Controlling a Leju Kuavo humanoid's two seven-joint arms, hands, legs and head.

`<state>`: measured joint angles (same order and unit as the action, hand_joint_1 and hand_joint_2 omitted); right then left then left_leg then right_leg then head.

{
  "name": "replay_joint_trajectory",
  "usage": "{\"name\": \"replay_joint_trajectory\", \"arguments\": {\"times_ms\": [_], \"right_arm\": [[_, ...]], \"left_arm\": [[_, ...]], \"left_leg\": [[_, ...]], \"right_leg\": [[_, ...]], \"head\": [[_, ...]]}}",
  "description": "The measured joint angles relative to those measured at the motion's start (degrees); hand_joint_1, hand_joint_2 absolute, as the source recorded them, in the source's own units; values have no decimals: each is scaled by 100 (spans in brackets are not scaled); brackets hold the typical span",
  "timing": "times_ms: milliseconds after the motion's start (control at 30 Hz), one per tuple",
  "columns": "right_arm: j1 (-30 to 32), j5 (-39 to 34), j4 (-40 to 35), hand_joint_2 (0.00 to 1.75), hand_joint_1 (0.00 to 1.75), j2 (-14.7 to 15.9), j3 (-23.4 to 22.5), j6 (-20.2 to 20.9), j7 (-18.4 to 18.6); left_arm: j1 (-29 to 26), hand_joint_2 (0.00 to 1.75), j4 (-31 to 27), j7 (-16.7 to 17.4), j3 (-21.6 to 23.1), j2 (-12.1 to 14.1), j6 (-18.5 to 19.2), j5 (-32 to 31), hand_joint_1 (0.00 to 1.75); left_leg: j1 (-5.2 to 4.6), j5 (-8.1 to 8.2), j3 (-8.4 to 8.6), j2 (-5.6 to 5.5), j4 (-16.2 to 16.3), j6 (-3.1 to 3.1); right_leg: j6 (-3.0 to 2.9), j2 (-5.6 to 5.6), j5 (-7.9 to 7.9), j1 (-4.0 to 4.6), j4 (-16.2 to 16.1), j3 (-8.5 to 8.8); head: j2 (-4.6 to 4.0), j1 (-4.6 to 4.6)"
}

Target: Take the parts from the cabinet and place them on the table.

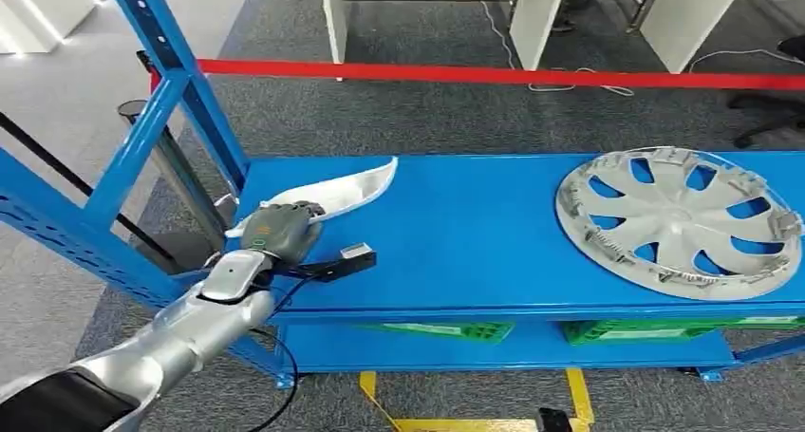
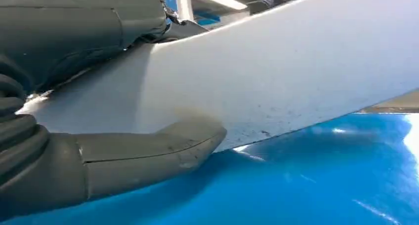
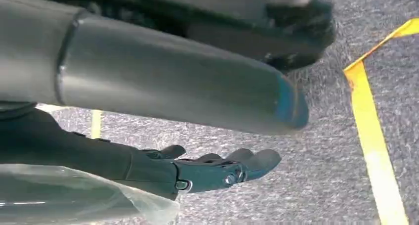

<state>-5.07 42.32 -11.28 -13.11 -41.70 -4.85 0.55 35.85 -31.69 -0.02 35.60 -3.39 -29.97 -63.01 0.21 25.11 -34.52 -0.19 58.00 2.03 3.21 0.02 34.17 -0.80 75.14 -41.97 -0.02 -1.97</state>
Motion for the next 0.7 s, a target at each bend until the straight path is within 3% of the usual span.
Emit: {"name": "replay_joint_trajectory", "arguments": {"times_ms": [33, 100, 133, 167, 233, 300, 333, 367, 433, 467, 500, 533, 567, 600, 633, 700], "right_arm": [[-4, 2, 0, 0, 0, 0, -15, -13, -15], [-24, 24, 0, 0, 0, 0, -20, -35, -28], [-46, 48, 0, 0, 0, 0, -20, -46, -26], [-67, 55, 0, 0, 0, -2, -22, -50, -26], [-74, 83, 0, 0, 0, -2, -24, -70, -44], [-74, 109, 0, 0, 0, -2, -31, -77, -118], [-84, 111, 0, 0, 0, -2, -35, -87, -161], [-95, 113, 0, 0, 0, -2, -37, -94, -199], [-93, 120, 0, 0, 0, 0, -39, -94, -256], [-85, 103, 0, 0, 0, 0, -44, -120, -264], [-69, 59, 0, 0, 0, 0, -59, -158, -275], [-46, -2, 0, 0, 0, 0, -81, -205, -315], [-24, -32, 0, 0, 0, 0, -109, -221, -352], [-16, -55, 0, 0, 0, 0, -133, -232, -391], [-6, -61, 0, 0, 0, 0, -157, -238, -413], [-7, -70, 0, 0, 0, 0, -168, -245, -426]], "left_arm": [[-3, 175, 2, -43, -24, 0, -71, -2, 175], [-4, 175, 2, -138, -70, -4, -223, -4, 175], [-15, 175, 2, -228, -105, 0, -328, 35, 175], [-44, 175, -2, -394, -173, 11, -472, 132, 175], [-290, 175, -239, -1176, -368, 20, -820, 350, 175], [-667, 175, -807, -2660, -914, -69, -942, 939, 175], [-830, 175, -1058, -3290, -1181, -161, -966, 1376, 175], [-991, 175, -1349, -3771, -1409, -219, -914, 1937, 175], [-1287, 175, -1988, -3901, -1499, -288, -480, 3121, 175], [-1447, 175, -2349, -3888, -1493, -293, -55, 3788, 175], [-1646, 175, -2821, -3917, -1475, -291, 566, 4611, 175], [-1826, 175, -3250, -3947, -1458, -284, 1117, 5268, 175], [-2015, 175, -3754, -3989, -1414, -321, 1570, 5814, 175], [-2157, 175, -4152, -4026, -1373, -354, 1794, 6054, 175], [-2274, 175, -4506, -4028, -1329, -367, 1897, 6146, 175], [-2436, 175, -4960, -4028, -1255, -391, 1939, 6212, 175]], "left_leg": [[6, 3, -1, -1, 9, -4], [20, 36, -3, -8, 57, -54], [-5, 53, -26, -12, 83, -89], [-43, 62, -59, -15, 138, -110], [-36, 35, -44, -9, 108, -148], [-24, 94, -60, -4, 156, -186], [-22, 228, -110, 1, 307, -217], [-11, 475, -267, 0, 697, -246], [5, 895, -665, 1, 1645, -273], [6, 967, -792, 1, 1926, -270], [6, 893, -797, -1, 1923, -257], [3, 714, -700, -1, 1698, -229], [-1, 433, -494, -1, 1218, -190], [-5, 180, -260, -1, 703, -157], [-14, 64, -89, -1, 294, -128], [-45, 151, -26, 1, 165, -125]], "right_leg": [[4, -1, -233, -8, -331, 144], [24, -13, -745, -45, -1400, 673], [28, 0, -606, -38, -1575, 775], [-57, 23, -649, -39, -1622, 822], [-112, 36, -653, -18, -1602, 804], [-181, 34, -679, -58, -1623, 816], [-216, 34, -677, -62, -1623, 817], [-238, 31, -676, -62, -1623, 817], [-253, 35, -668, -54, -1622, 817], [-260, 47, -663, -53, -1622, 819], [-260, 63, -660, -49, -1621, 823], [-258, 69, -655, -43, -1621, 829], [-253, 65, -646, -38, -1620, 842], [-241, 57, -635, -36, -1620, 861], [-221, 54, -622, -33, -1624, 858], [-169, 62, -616, 3, -1610, 827]], "head": [[0, 9], [0, 9], [0, 15], [2, 13], [2, -4], [0, 2], [2, -26], [0, -35], [0, -37], [0, -33], [0, -42], [0, -57], [0, -63], [0, -55], [0, -57], [0, -53]]}}
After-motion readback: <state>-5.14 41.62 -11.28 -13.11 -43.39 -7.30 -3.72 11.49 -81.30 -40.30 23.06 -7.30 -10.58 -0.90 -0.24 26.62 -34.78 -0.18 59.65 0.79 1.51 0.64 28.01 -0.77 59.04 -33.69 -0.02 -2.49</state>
